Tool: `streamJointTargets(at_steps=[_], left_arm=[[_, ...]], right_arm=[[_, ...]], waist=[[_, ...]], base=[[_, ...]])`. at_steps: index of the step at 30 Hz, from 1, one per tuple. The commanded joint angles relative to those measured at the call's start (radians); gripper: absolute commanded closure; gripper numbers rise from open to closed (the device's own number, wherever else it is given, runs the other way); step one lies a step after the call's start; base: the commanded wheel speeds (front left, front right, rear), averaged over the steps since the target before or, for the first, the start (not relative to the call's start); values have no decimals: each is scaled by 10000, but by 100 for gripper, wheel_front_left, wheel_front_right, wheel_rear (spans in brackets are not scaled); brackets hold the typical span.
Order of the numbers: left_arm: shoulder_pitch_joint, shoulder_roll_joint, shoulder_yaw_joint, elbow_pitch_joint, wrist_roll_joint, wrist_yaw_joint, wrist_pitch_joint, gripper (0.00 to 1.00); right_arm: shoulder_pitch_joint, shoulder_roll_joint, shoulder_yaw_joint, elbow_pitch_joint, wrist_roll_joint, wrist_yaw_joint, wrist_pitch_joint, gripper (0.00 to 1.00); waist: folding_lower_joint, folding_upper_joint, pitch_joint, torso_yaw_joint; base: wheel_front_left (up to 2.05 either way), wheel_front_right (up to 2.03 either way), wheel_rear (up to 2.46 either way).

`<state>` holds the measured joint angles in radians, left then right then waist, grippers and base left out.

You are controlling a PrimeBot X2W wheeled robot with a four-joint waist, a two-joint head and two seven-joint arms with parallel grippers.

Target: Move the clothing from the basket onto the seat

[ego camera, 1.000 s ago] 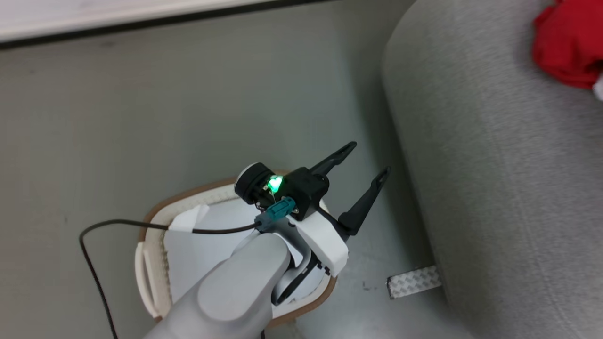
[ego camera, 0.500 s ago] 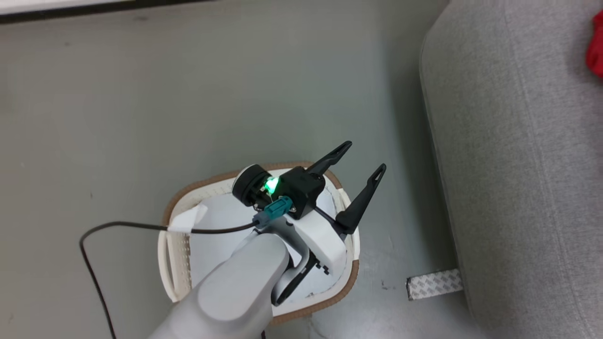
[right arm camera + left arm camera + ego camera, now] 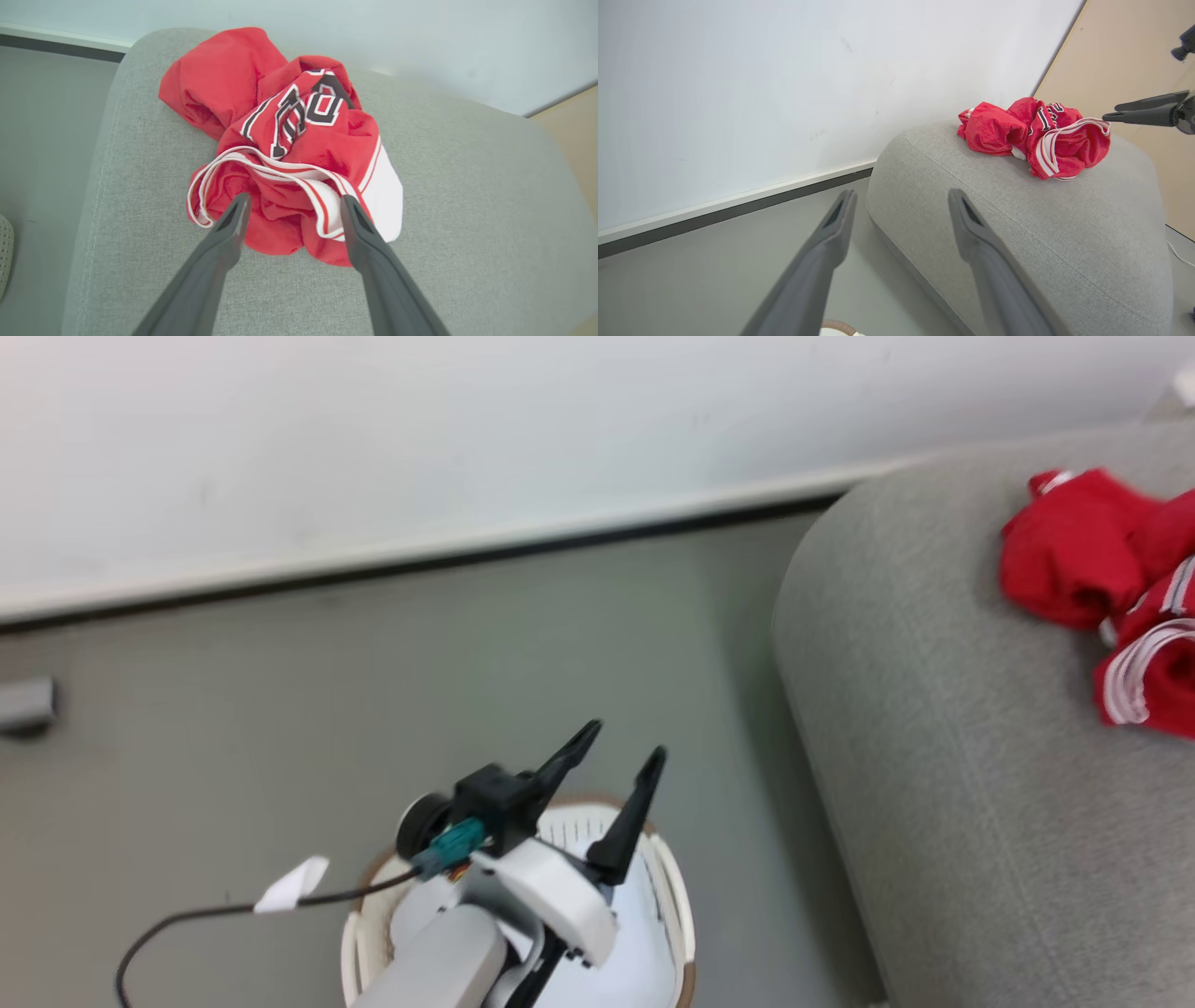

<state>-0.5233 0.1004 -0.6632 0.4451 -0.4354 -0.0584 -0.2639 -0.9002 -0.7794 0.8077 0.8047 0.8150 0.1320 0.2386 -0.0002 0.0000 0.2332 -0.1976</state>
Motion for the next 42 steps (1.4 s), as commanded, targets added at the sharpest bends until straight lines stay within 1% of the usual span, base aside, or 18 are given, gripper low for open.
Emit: streamJointTargets(at_steps=[1,4,5,6,8,10,12,16,18,22,25,27,28,32,35,37,40,42], left_arm=[[365,94,175,-100,-46,71,-5,0],[928,238,708,-329,-136,240,-6,0],[1050,378,852,-414,36,341,-6,0],[1147,475,967,-497,181,438,-6,0],[1450,545,1268,-597,90,552,-4,0],[1672,696,1596,-638,1,659,-5,0],[1850,762,1971,-753,-107,768,-5,0],[2393,831,2715,-1091,-127,1071,-5,0],[2686,842,3142,-1308,-39,1221,-5,0],[3382,740,3997,-1808,141,1440,-5,0],[3838,535,4528,-2109,293,1355,-5,0],[4065,437,4836,-2316,512,1290,-5,0],[4065,437,4836,-2316,512,1290,-5,0],[4505,187,5272,-2608,1318,1251,-5,0],[4770,53,5559,-2749,1835,1210,-5,0],[4940,-57,5752,-2746,2058,1072,-5,0],[5083,-186,5974,-2644,2237,841,-5,0],[5137,-280,6124,-2559,2319,706,-5,0]], right_arm=[[238,-36,86,-163,155,-25,-116,0],[373,-89,201,-714,262,-26,-423,0],[399,-107,158,-913,250,-26,-634,0],[450,-76,80,-1081,278,-26,-835,0],[576,56,-172,-1302,290,-26,-1343,0],[614,147,-570,-1397,-43,-26,-2102,0],[790,476,-1189,-1307,-233,-25,-2996,0],[1461,1205,-2211,-1392,-596,-25,-4265,0],[1933,1543,-2674,-1561,-827,-25,-4612,0],[3068,2369,-3646,-2163,-1138,-26,-4948,0],[4081,3008,-4311,-2793,-1397,-25,-5023,0],[4743,3432,-4743,-3410,-1791,-26,-5033,0],[4743,3432,-4743,-3410,-1791,-26,-5033,0],[6434,4540,-5749,-4639,-2703,-25,-5035,0],[7247,5234,-6092,-5264,-3408,-25,-5038,0],[7612,5530,-6121,-5335,-3820,-25,-5034,0],[7743,6025,-6338,-5442,-3995,-25,-5030,0],[7792,6157,-6368,-5447,-4140,-25,-5026,0]], waist=[[2,0,-1451,-65],[2,0,-2098,20],[2,0,-2246,62],[2,0,-2349,110],[2,0,-2531,219],[2,0,-2676,332],[2,0,-2810,461],[2,0,-3058,691],[2,0,-3154,767],[2,0,-3256,838],[2,0,-3237,891],[2,0,-3167,939],[2,0,-3167,939],[2,0,-3048,1023],[2,0,-2954,960],[2,0,-2907,879],[2,0,-2874,822],[2,0,-2857,795]], base=[[0,0,0],[0,0,0],[0,0,0],[0,0,0],[0,0,0],[0,0,0],[0,0,0],[0,0,0],[0,0,0],[0,0,0],[0,0,0],[0,0,0],[0,0,0],[0,0,0],[0,0,0],[0,0,0],[0,0,0],[0,0,0]])
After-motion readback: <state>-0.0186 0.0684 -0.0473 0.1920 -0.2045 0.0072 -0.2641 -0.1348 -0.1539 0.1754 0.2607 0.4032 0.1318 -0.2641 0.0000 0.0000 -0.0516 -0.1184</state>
